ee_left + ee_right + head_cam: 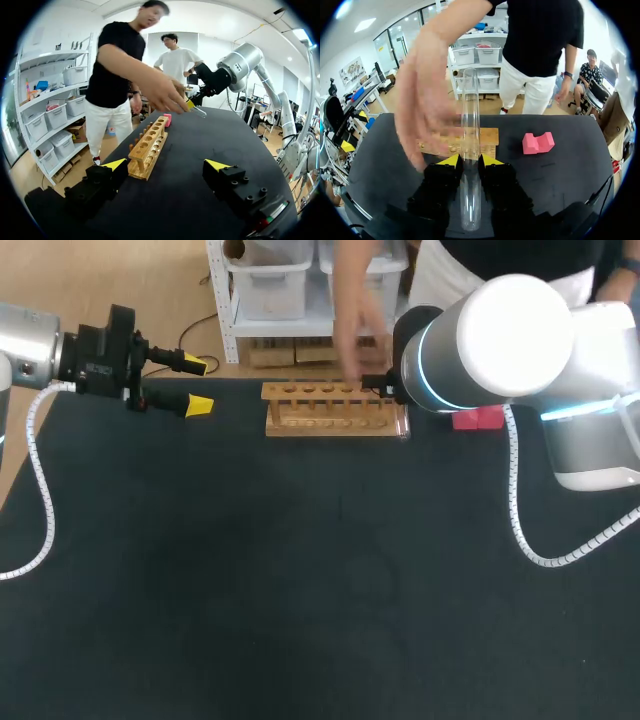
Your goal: Grasp the test tube, adjust it, and insert it.
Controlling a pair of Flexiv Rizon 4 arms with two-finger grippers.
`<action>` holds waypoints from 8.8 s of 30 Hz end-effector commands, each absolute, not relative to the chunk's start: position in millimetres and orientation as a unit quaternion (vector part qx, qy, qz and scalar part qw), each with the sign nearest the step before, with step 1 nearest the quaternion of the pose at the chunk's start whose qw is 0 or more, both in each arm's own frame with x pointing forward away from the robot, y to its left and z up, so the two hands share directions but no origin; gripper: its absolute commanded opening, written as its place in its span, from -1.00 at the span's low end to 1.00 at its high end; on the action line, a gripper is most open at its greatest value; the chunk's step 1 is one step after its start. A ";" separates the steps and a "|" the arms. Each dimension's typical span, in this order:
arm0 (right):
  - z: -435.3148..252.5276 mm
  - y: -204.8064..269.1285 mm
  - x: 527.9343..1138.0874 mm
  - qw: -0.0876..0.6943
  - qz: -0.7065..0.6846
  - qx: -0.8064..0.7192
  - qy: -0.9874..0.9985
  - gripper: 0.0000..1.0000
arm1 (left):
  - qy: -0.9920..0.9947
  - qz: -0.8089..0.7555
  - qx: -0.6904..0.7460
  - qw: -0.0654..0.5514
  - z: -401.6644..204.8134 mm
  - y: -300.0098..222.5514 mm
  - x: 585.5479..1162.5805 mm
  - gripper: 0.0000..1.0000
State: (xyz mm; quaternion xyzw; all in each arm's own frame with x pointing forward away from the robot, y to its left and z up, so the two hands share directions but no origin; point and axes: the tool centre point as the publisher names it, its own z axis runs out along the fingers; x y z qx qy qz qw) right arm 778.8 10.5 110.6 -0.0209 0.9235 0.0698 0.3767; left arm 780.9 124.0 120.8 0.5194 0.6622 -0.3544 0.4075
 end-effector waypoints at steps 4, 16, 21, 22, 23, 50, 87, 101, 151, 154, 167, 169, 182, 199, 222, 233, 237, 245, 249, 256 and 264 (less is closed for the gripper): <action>109.7 9.6 777.3 0.380 0.071 -0.020 0.922 -1.00 | 0.661 -0.354 0.519 0.410 120.0 124.5 779.4 1.00; 109.7 9.6 777.3 0.380 0.071 -0.020 0.922 -1.00 | 0.661 -0.354 0.519 0.410 120.0 124.5 779.4 1.00; 99.4 15.1 782.0 0.376 0.038 -0.014 0.926 -1.00 | 0.661 -0.354 0.519 0.410 120.0 124.5 779.4 1.00; 98.1 16.0 782.5 0.378 0.039 -0.007 0.925 -1.00 | 0.661 -0.354 0.519 0.410 120.0 124.5 779.4 1.00; 96.7 16.3 783.4 0.379 0.036 -0.001 0.925 -1.00 | 0.661 -0.354 0.519 0.410 120.0 124.5 779.4 1.00; 60.1 45.5 805.1 0.346 0.038 -0.027 0.937 -1.00 | 0.661 -0.354 0.519 0.410 120.0 124.5 779.4 1.00; 27.9 46.2 811.6 0.279 0.040 -0.051 0.958 -1.00 | 0.661 -0.354 0.519 0.410 120.0 124.5 779.4 1.00; 23.8 47.4 808.2 0.270 0.045 -0.057 0.960 -1.00 | 0.661 -0.354 0.519 0.410 120.0 124.5 779.4 1.00; 118.4 54.6 759.5 0.338 0.066 -0.060 0.937 -1.00 | 0.661 -0.354 0.519 0.410 120.0 124.5 779.4 1.00; 118.4 54.6 759.5 0.338 0.066 -0.060 0.937 -1.00 | 0.661 -0.354 0.519 0.410 120.0 124.5 779.4 1.00; 120.8 52.8 765.5 0.366 0.063 -0.054 0.927 -1.00 | 0.661 -0.354 0.519 0.410 120.0 124.5 779.4 1.00; 126.1 53.7 774.0 0.401 0.058 -0.033 0.914 -1.00 | 0.661 -0.354 0.519 0.410 120.0 124.5 779.4 1.00; 135.8 70.9 791.8 0.506 0.069 0.048 0.859 -1.00 | 0.661 -0.354 0.519 0.410 120.0 124.5 779.4 1.00; 155.3 63.2 819.2 0.575 0.046 0.064 0.815 -1.00 | 0.661 -0.354 0.519 0.410 120.0 124.5 779.4 1.00; 147.1 41.7 860.5 0.619 0.023 0.053 0.783 -1.00 | 0.661 -0.354 0.519 0.410 120.0 124.5 779.4 1.00; 134.6 44.2 869.1 0.633 0.016 0.042 0.773 -1.00 | 0.661 -0.354 0.519 0.410 120.0 124.5 779.4 1.00; 131.6 44.3 871.5 0.636 0.014 0.041 0.771 -1.00 | 0.661 -0.354 0.519 0.410 120.0 124.5 779.4 1.00; 126.8 42.1 875.8 0.638 0.011 0.046 0.769 -1.00 | 0.661 -0.354 0.519 0.410 120.0 124.5 779.4 1.00; 124.0 41.5 876.8 0.638 0.011 0.048 0.769 -1.00 | 0.661 -0.354 0.519 0.410 120.0 124.5 779.4 1.00; 115.6 42.1 878.7 0.633 0.014 0.049 0.772 -1.00 | 0.661 -0.354 0.519 0.410 120.0 124.5 779.4 1.00; 101.8 42.3 880.6 0.625 0.020 0.053 0.779 -1.00 | 0.661 -0.354 0.519 0.410 120.0 124.5 779.4 1.00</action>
